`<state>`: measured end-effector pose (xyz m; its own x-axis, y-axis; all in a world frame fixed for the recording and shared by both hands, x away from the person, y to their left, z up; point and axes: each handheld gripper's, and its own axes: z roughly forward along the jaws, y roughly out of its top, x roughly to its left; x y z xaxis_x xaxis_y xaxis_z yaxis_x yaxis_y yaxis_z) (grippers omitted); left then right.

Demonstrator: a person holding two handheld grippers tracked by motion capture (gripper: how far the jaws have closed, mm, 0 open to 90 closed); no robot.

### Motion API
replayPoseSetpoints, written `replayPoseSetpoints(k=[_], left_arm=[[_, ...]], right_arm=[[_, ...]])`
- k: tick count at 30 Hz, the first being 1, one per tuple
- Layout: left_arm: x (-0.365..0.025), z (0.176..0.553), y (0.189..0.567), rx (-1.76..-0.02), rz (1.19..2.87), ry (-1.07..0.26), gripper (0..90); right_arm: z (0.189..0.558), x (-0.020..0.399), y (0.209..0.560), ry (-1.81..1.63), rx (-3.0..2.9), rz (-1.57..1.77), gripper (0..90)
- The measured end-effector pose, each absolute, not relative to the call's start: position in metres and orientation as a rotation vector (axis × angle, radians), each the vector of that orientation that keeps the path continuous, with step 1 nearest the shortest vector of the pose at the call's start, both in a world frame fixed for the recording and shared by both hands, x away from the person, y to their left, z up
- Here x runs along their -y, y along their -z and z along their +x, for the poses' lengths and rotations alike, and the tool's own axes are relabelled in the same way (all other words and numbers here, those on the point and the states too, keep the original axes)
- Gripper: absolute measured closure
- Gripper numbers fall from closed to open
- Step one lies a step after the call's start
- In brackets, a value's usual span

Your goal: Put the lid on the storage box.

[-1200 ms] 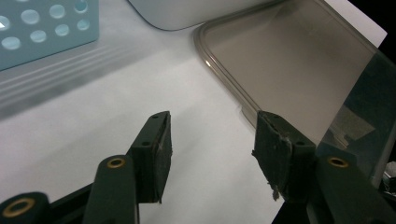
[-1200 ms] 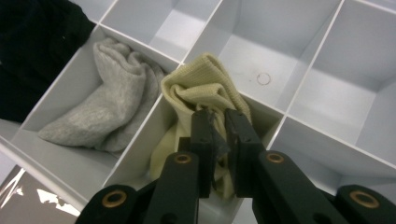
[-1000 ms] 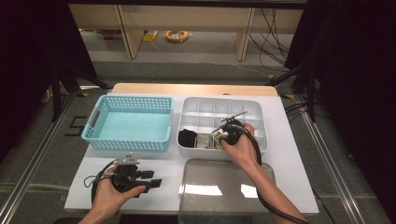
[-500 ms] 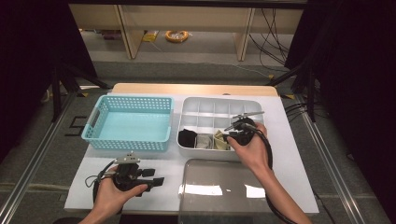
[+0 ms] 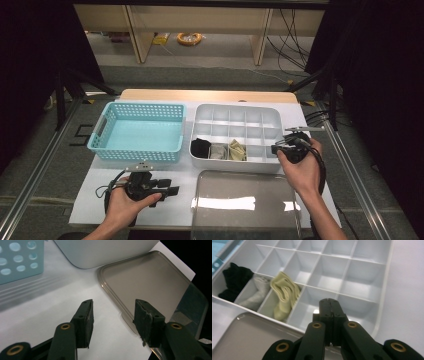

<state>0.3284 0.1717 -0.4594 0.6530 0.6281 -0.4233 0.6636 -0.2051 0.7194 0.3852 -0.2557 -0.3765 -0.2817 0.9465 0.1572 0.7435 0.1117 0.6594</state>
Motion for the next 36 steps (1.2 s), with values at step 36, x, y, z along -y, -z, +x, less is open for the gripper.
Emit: replayPoseSetpoints(k=[36], left_arm=[[-0.154,0.331,0.467,-1.007,1.949,0.103,48.3]], right_arm=[[0.341,0.326,0.442,-0.624,-2.132,2.197,90.0]])
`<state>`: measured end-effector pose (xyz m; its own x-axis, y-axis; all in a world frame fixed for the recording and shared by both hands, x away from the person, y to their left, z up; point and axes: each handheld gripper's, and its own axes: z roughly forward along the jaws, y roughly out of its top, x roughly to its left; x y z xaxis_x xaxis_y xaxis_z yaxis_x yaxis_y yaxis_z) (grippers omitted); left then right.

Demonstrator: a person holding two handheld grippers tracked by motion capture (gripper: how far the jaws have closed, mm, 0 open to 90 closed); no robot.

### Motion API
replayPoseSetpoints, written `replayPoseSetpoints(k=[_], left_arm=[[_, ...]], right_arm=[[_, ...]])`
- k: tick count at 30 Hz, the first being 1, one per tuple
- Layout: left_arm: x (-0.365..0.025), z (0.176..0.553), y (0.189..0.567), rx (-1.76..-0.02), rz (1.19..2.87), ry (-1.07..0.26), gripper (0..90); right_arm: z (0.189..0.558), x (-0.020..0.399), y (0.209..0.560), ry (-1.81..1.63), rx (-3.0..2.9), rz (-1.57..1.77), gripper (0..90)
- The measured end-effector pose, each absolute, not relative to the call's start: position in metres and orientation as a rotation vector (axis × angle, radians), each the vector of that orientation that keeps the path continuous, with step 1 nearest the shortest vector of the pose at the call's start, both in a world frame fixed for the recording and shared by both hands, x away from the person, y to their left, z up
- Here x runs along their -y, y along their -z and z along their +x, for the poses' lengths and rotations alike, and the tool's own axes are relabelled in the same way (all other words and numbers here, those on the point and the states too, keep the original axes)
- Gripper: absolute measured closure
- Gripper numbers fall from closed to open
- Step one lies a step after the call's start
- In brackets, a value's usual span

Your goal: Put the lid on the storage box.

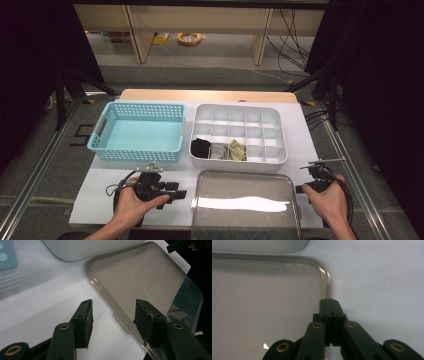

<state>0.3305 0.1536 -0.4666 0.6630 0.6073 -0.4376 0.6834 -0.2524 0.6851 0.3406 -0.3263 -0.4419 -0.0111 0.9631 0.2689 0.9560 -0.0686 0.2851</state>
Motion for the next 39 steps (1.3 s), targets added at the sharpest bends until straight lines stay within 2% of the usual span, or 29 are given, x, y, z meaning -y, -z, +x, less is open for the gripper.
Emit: replayPoseSetpoints(k=[9,10,13,14,15,16,17,18,19,20,22,23,26,39], left_arm=[[-0.151,0.33,0.47,-1.014,1.947,0.132,48.4],[-0.151,0.33,0.471,-1.014,1.944,0.144,48.4],[-0.151,0.331,0.473,-1.014,1.943,0.165,48.4],[-0.152,0.332,0.473,-1.017,1.949,0.166,48.4],[-0.152,0.332,0.474,-1.019,1.949,0.172,48.4],[-0.152,0.332,0.475,-1.024,1.945,0.18,48.4],[-0.152,0.332,0.475,-1.039,1.942,0.179,48.4],[-0.152,0.332,0.476,-1.051,1.945,0.175,48.4],[-0.152,0.332,0.476,-1.056,1.95,0.18,48.3],[-0.152,0.333,0.477,-1.044,1.941,0.203,48.3],[-0.152,0.333,0.479,-1.064,1.939,0.201,48.3],[-0.152,0.333,0.479,-1.07,1.951,0.202,48.3],[-0.151,0.334,0.481,-1.064,1.948,0.235,48.3],[-0.156,0.334,0.484,-1.143,2.0,0.209,48.5]], right_arm=[[0.337,0.331,0.455,-0.514,-2.201,2.169,90.0],[0.335,0.325,0.452,-0.561,-2.144,2.281,90.0],[0.335,0.329,0.453,-0.539,-2.201,2.188,90.0],[0.334,0.327,0.453,-0.542,-2.174,2.2,90.0],[0.332,0.317,0.451,-0.548,-2.062,2.348,90.0],[0.332,0.319,0.451,-0.54,-2.096,2.304,90.0],[0.333,0.329,0.454,-0.497,-2.235,2.119,90.0],[0.331,0.319,0.451,-0.499,-2.096,2.294,90.0],[0.331,0.317,0.452,-0.52,-2.06,2.303,90.0],[0.332,0.325,0.453,-0.506,-2.177,2.163,90.0],[0.33,0.317,0.452,-0.529,-2.073,2.286,90.0],[0.33,0.322,0.453,-0.503,-2.155,2.177,90.0],[0.329,0.315,0.453,-0.548,-2.123,2.258,90.0],[0.325,0.294,0.456,-0.544,-2.189,2.193,90.0]])
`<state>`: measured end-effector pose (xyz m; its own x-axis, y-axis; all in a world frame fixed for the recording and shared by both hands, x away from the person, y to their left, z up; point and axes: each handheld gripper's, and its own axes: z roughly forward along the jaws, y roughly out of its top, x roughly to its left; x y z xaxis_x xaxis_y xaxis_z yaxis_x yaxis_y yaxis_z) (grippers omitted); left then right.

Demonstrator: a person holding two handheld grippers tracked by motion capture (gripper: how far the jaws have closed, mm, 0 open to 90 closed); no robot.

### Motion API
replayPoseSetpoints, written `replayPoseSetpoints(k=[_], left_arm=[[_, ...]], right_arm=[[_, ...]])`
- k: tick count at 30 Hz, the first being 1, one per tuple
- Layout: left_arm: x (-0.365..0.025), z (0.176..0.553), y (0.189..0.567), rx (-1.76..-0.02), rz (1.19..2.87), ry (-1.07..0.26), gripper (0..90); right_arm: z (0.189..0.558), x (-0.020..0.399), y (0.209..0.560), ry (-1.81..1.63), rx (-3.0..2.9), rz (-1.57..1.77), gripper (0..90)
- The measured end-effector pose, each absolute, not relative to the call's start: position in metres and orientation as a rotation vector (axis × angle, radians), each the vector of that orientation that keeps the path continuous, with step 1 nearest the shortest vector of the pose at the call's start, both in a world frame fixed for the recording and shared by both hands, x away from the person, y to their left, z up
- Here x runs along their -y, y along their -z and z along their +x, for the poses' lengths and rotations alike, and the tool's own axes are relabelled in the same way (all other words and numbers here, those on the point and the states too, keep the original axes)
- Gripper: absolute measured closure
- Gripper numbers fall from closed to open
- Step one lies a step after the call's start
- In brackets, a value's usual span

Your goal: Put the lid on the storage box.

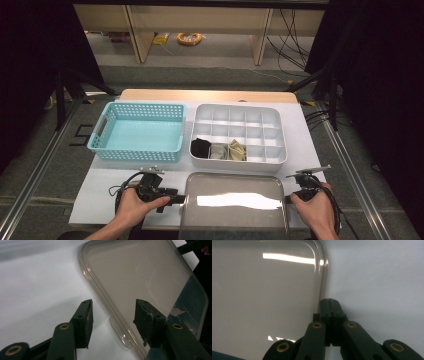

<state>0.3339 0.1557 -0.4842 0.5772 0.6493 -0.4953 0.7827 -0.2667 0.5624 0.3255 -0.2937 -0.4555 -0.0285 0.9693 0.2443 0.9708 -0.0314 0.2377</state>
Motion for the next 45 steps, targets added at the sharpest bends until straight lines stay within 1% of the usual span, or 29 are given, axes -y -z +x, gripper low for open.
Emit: replayPoseSetpoints(k=[10,13,14,19,20,24,26,27,30,32,34,37,39,42,45], left_arm=[[-0.159,0.333,0.488,-1.172,2.005,0.217,49.5],[-0.16,0.334,0.489,-1.146,1.998,0.232,49.5],[-0.16,0.334,0.489,-1.142,1.994,0.228,49.5],[-0.161,0.334,0.49,-1.144,1.993,0.217,47.5],[-0.161,0.334,0.49,-1.145,1.989,0.221,47.1],[-0.16,0.334,0.49,-1.159,1.985,0.201,46.7],[-0.16,0.335,0.49,-1.14,1.99,0.224,46.8],[-0.16,0.335,0.49,-1.141,1.985,0.223,47.0],[-0.16,0.335,0.49,-1.136,1.988,0.223,47.7],[-0.159,0.335,0.491,-1.132,1.989,0.22,47.9],[-0.159,0.335,0.491,-1.129,1.987,0.215,48.1],[-0.159,0.336,0.491,-1.129,1.987,0.215,48.2],[-0.159,0.336,0.491,-1.129,1.985,0.226,48.3],[-0.159,0.336,0.491,-1.129,1.984,0.227,48.5],[-0.158,0.337,0.491,-1.123,1.988,0.231,48.4]], right_arm=[[0.323,0.285,0.455,0.54,2.216,-2.157,90.0],[0.325,0.285,0.455,0.57,2.18,-2.157,90.0],[0.326,0.285,0.454,0.569,2.142,-2.192,89.2],[0.333,0.294,0.448,0.678,2.246,-2.101,79.3],[0.334,0.291,0.445,0.679,2.147,-2.143,77.6],[0.341,0.291,0.448,0.704,2.099,-2.126,73.6],[0.345,0.293,0.452,0.687,2.148,-2.111,73.1],[0.345,0.296,0.455,0.675,2.194,-2.051,73.1],[0.348,0.29,0.457,0.659,2.133,-2.107,73.0],[0.35,0.291,0.46,0.668,2.15,-2.086,71.7],[0.349,0.287,0.456,0.654,2.037,-2.107,71.4],[0.352,0.291,0.459,0.657,2.086,-2.079,71.1],[0.354,0.289,0.458,0.645,1.965,-2.132,71.3],[0.356,0.295,0.461,0.654,2.046,-2.067,70.9],[0.359,0.29,0.458,0.621,1.936,-2.1,70.9]])
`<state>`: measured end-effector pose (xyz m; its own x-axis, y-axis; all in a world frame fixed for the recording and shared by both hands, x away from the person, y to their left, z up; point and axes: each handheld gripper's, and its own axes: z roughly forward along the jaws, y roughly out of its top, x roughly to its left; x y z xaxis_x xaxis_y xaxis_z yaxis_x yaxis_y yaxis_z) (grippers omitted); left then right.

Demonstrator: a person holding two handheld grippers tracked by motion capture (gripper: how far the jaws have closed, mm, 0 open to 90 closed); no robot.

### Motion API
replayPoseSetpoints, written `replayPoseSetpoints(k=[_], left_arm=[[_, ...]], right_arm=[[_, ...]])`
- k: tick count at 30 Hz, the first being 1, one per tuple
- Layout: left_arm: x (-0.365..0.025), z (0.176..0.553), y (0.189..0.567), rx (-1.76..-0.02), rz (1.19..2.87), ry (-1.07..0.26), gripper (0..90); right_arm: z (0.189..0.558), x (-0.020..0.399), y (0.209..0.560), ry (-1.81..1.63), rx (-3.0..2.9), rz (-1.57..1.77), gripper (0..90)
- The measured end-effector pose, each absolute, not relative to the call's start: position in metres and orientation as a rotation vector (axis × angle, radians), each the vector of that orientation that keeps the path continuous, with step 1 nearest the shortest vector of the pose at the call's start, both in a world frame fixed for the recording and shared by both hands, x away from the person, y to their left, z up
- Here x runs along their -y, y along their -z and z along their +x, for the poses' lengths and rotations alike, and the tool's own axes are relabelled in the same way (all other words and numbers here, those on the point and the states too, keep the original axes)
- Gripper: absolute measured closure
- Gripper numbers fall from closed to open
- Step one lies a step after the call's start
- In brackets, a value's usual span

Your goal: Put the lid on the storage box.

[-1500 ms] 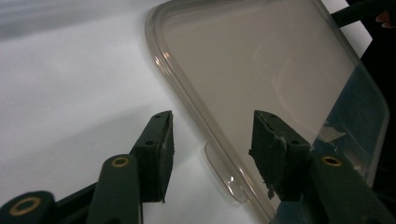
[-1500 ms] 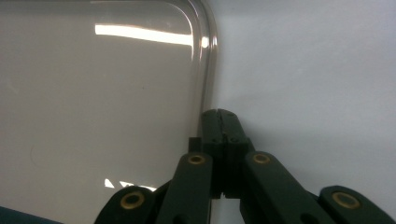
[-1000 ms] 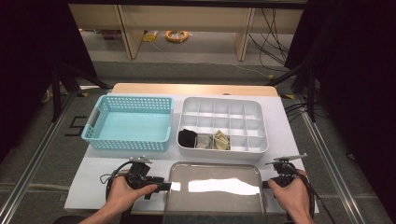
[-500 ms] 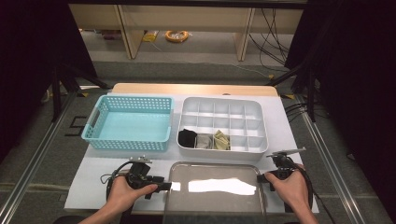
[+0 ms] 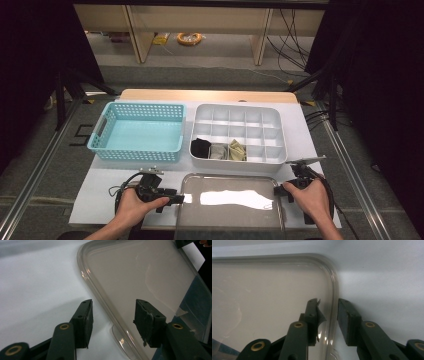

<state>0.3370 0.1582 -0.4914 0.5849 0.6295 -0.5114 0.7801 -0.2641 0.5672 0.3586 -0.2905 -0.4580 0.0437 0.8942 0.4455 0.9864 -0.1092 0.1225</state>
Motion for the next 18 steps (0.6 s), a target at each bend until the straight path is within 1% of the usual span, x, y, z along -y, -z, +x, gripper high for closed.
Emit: replayPoseSetpoints(k=[1,3,6,8,9,10,12,13,18], left_arm=[[-0.158,0.337,0.491,-1.121,1.988,0.23,48.4],[-0.158,0.337,0.491,-1.125,1.986,0.224,48.3],[-0.158,0.337,0.492,-1.119,1.989,0.231,48.3],[-0.158,0.337,0.492,-1.12,1.986,0.232,48.2],[-0.158,0.337,0.492,-1.119,1.987,0.232,48.2],[-0.158,0.337,0.492,-1.119,1.986,0.228,48.2],[-0.158,0.337,0.492,-1.119,1.985,0.234,48.0],[-0.158,0.337,0.492,-1.119,1.985,0.234,48.0],[-0.158,0.337,0.492,-1.12,1.985,0.234,47.8]], right_arm=[[0.36,0.295,0.46,0.635,2.025,-2.063,71.4],[0.362,0.296,0.458,0.6,1.909,-2.077,72.6],[0.362,0.303,0.462,0.612,1.991,-2.02,73.2],[0.36,0.298,0.458,0.576,1.912,-2.067,73.5],[0.361,0.298,0.462,0.648,1.968,-2.087,73.9],[0.361,0.3,0.461,0.647,1.955,-2.051,74.4],[0.36,0.297,0.46,0.631,1.86,-2.121,75.5],[0.36,0.303,0.461,0.621,1.929,-2.059,75.9],[0.359,0.306,0.463,0.635,1.913,-2.07,77.9]])
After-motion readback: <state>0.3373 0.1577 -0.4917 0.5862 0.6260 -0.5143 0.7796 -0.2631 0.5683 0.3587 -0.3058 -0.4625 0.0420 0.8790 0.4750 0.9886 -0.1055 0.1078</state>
